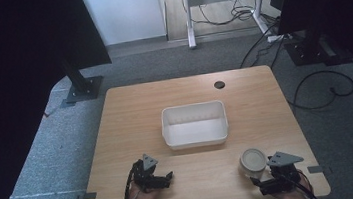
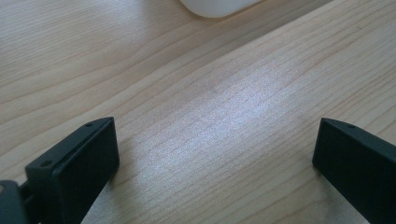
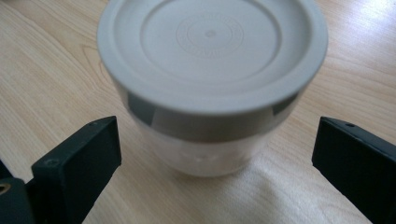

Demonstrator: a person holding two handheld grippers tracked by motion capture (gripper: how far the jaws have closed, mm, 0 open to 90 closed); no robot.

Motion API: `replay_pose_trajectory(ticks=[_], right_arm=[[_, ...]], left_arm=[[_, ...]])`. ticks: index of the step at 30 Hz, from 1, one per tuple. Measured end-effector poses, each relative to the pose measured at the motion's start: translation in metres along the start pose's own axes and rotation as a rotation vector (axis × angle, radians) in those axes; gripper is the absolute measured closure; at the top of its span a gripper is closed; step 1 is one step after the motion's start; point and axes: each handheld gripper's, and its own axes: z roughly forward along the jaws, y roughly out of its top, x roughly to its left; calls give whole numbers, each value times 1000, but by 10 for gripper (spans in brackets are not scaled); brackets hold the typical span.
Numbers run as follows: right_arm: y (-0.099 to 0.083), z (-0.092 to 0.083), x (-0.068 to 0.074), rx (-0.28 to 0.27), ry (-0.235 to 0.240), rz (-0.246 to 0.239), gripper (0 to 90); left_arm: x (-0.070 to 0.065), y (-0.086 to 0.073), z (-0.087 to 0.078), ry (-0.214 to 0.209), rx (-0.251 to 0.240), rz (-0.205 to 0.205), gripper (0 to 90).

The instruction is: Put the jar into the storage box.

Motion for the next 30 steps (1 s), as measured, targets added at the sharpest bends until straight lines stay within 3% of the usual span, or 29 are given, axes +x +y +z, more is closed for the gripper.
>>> replay_pose_trajectory(ticks=[21,30], right_arm=[[9,19,2,5,13,9,25],[11,27,5,21,3,-7,81]], left_arm=[[0,0,0,0,2,0,1],[0,0,0,0,2,0,1]])
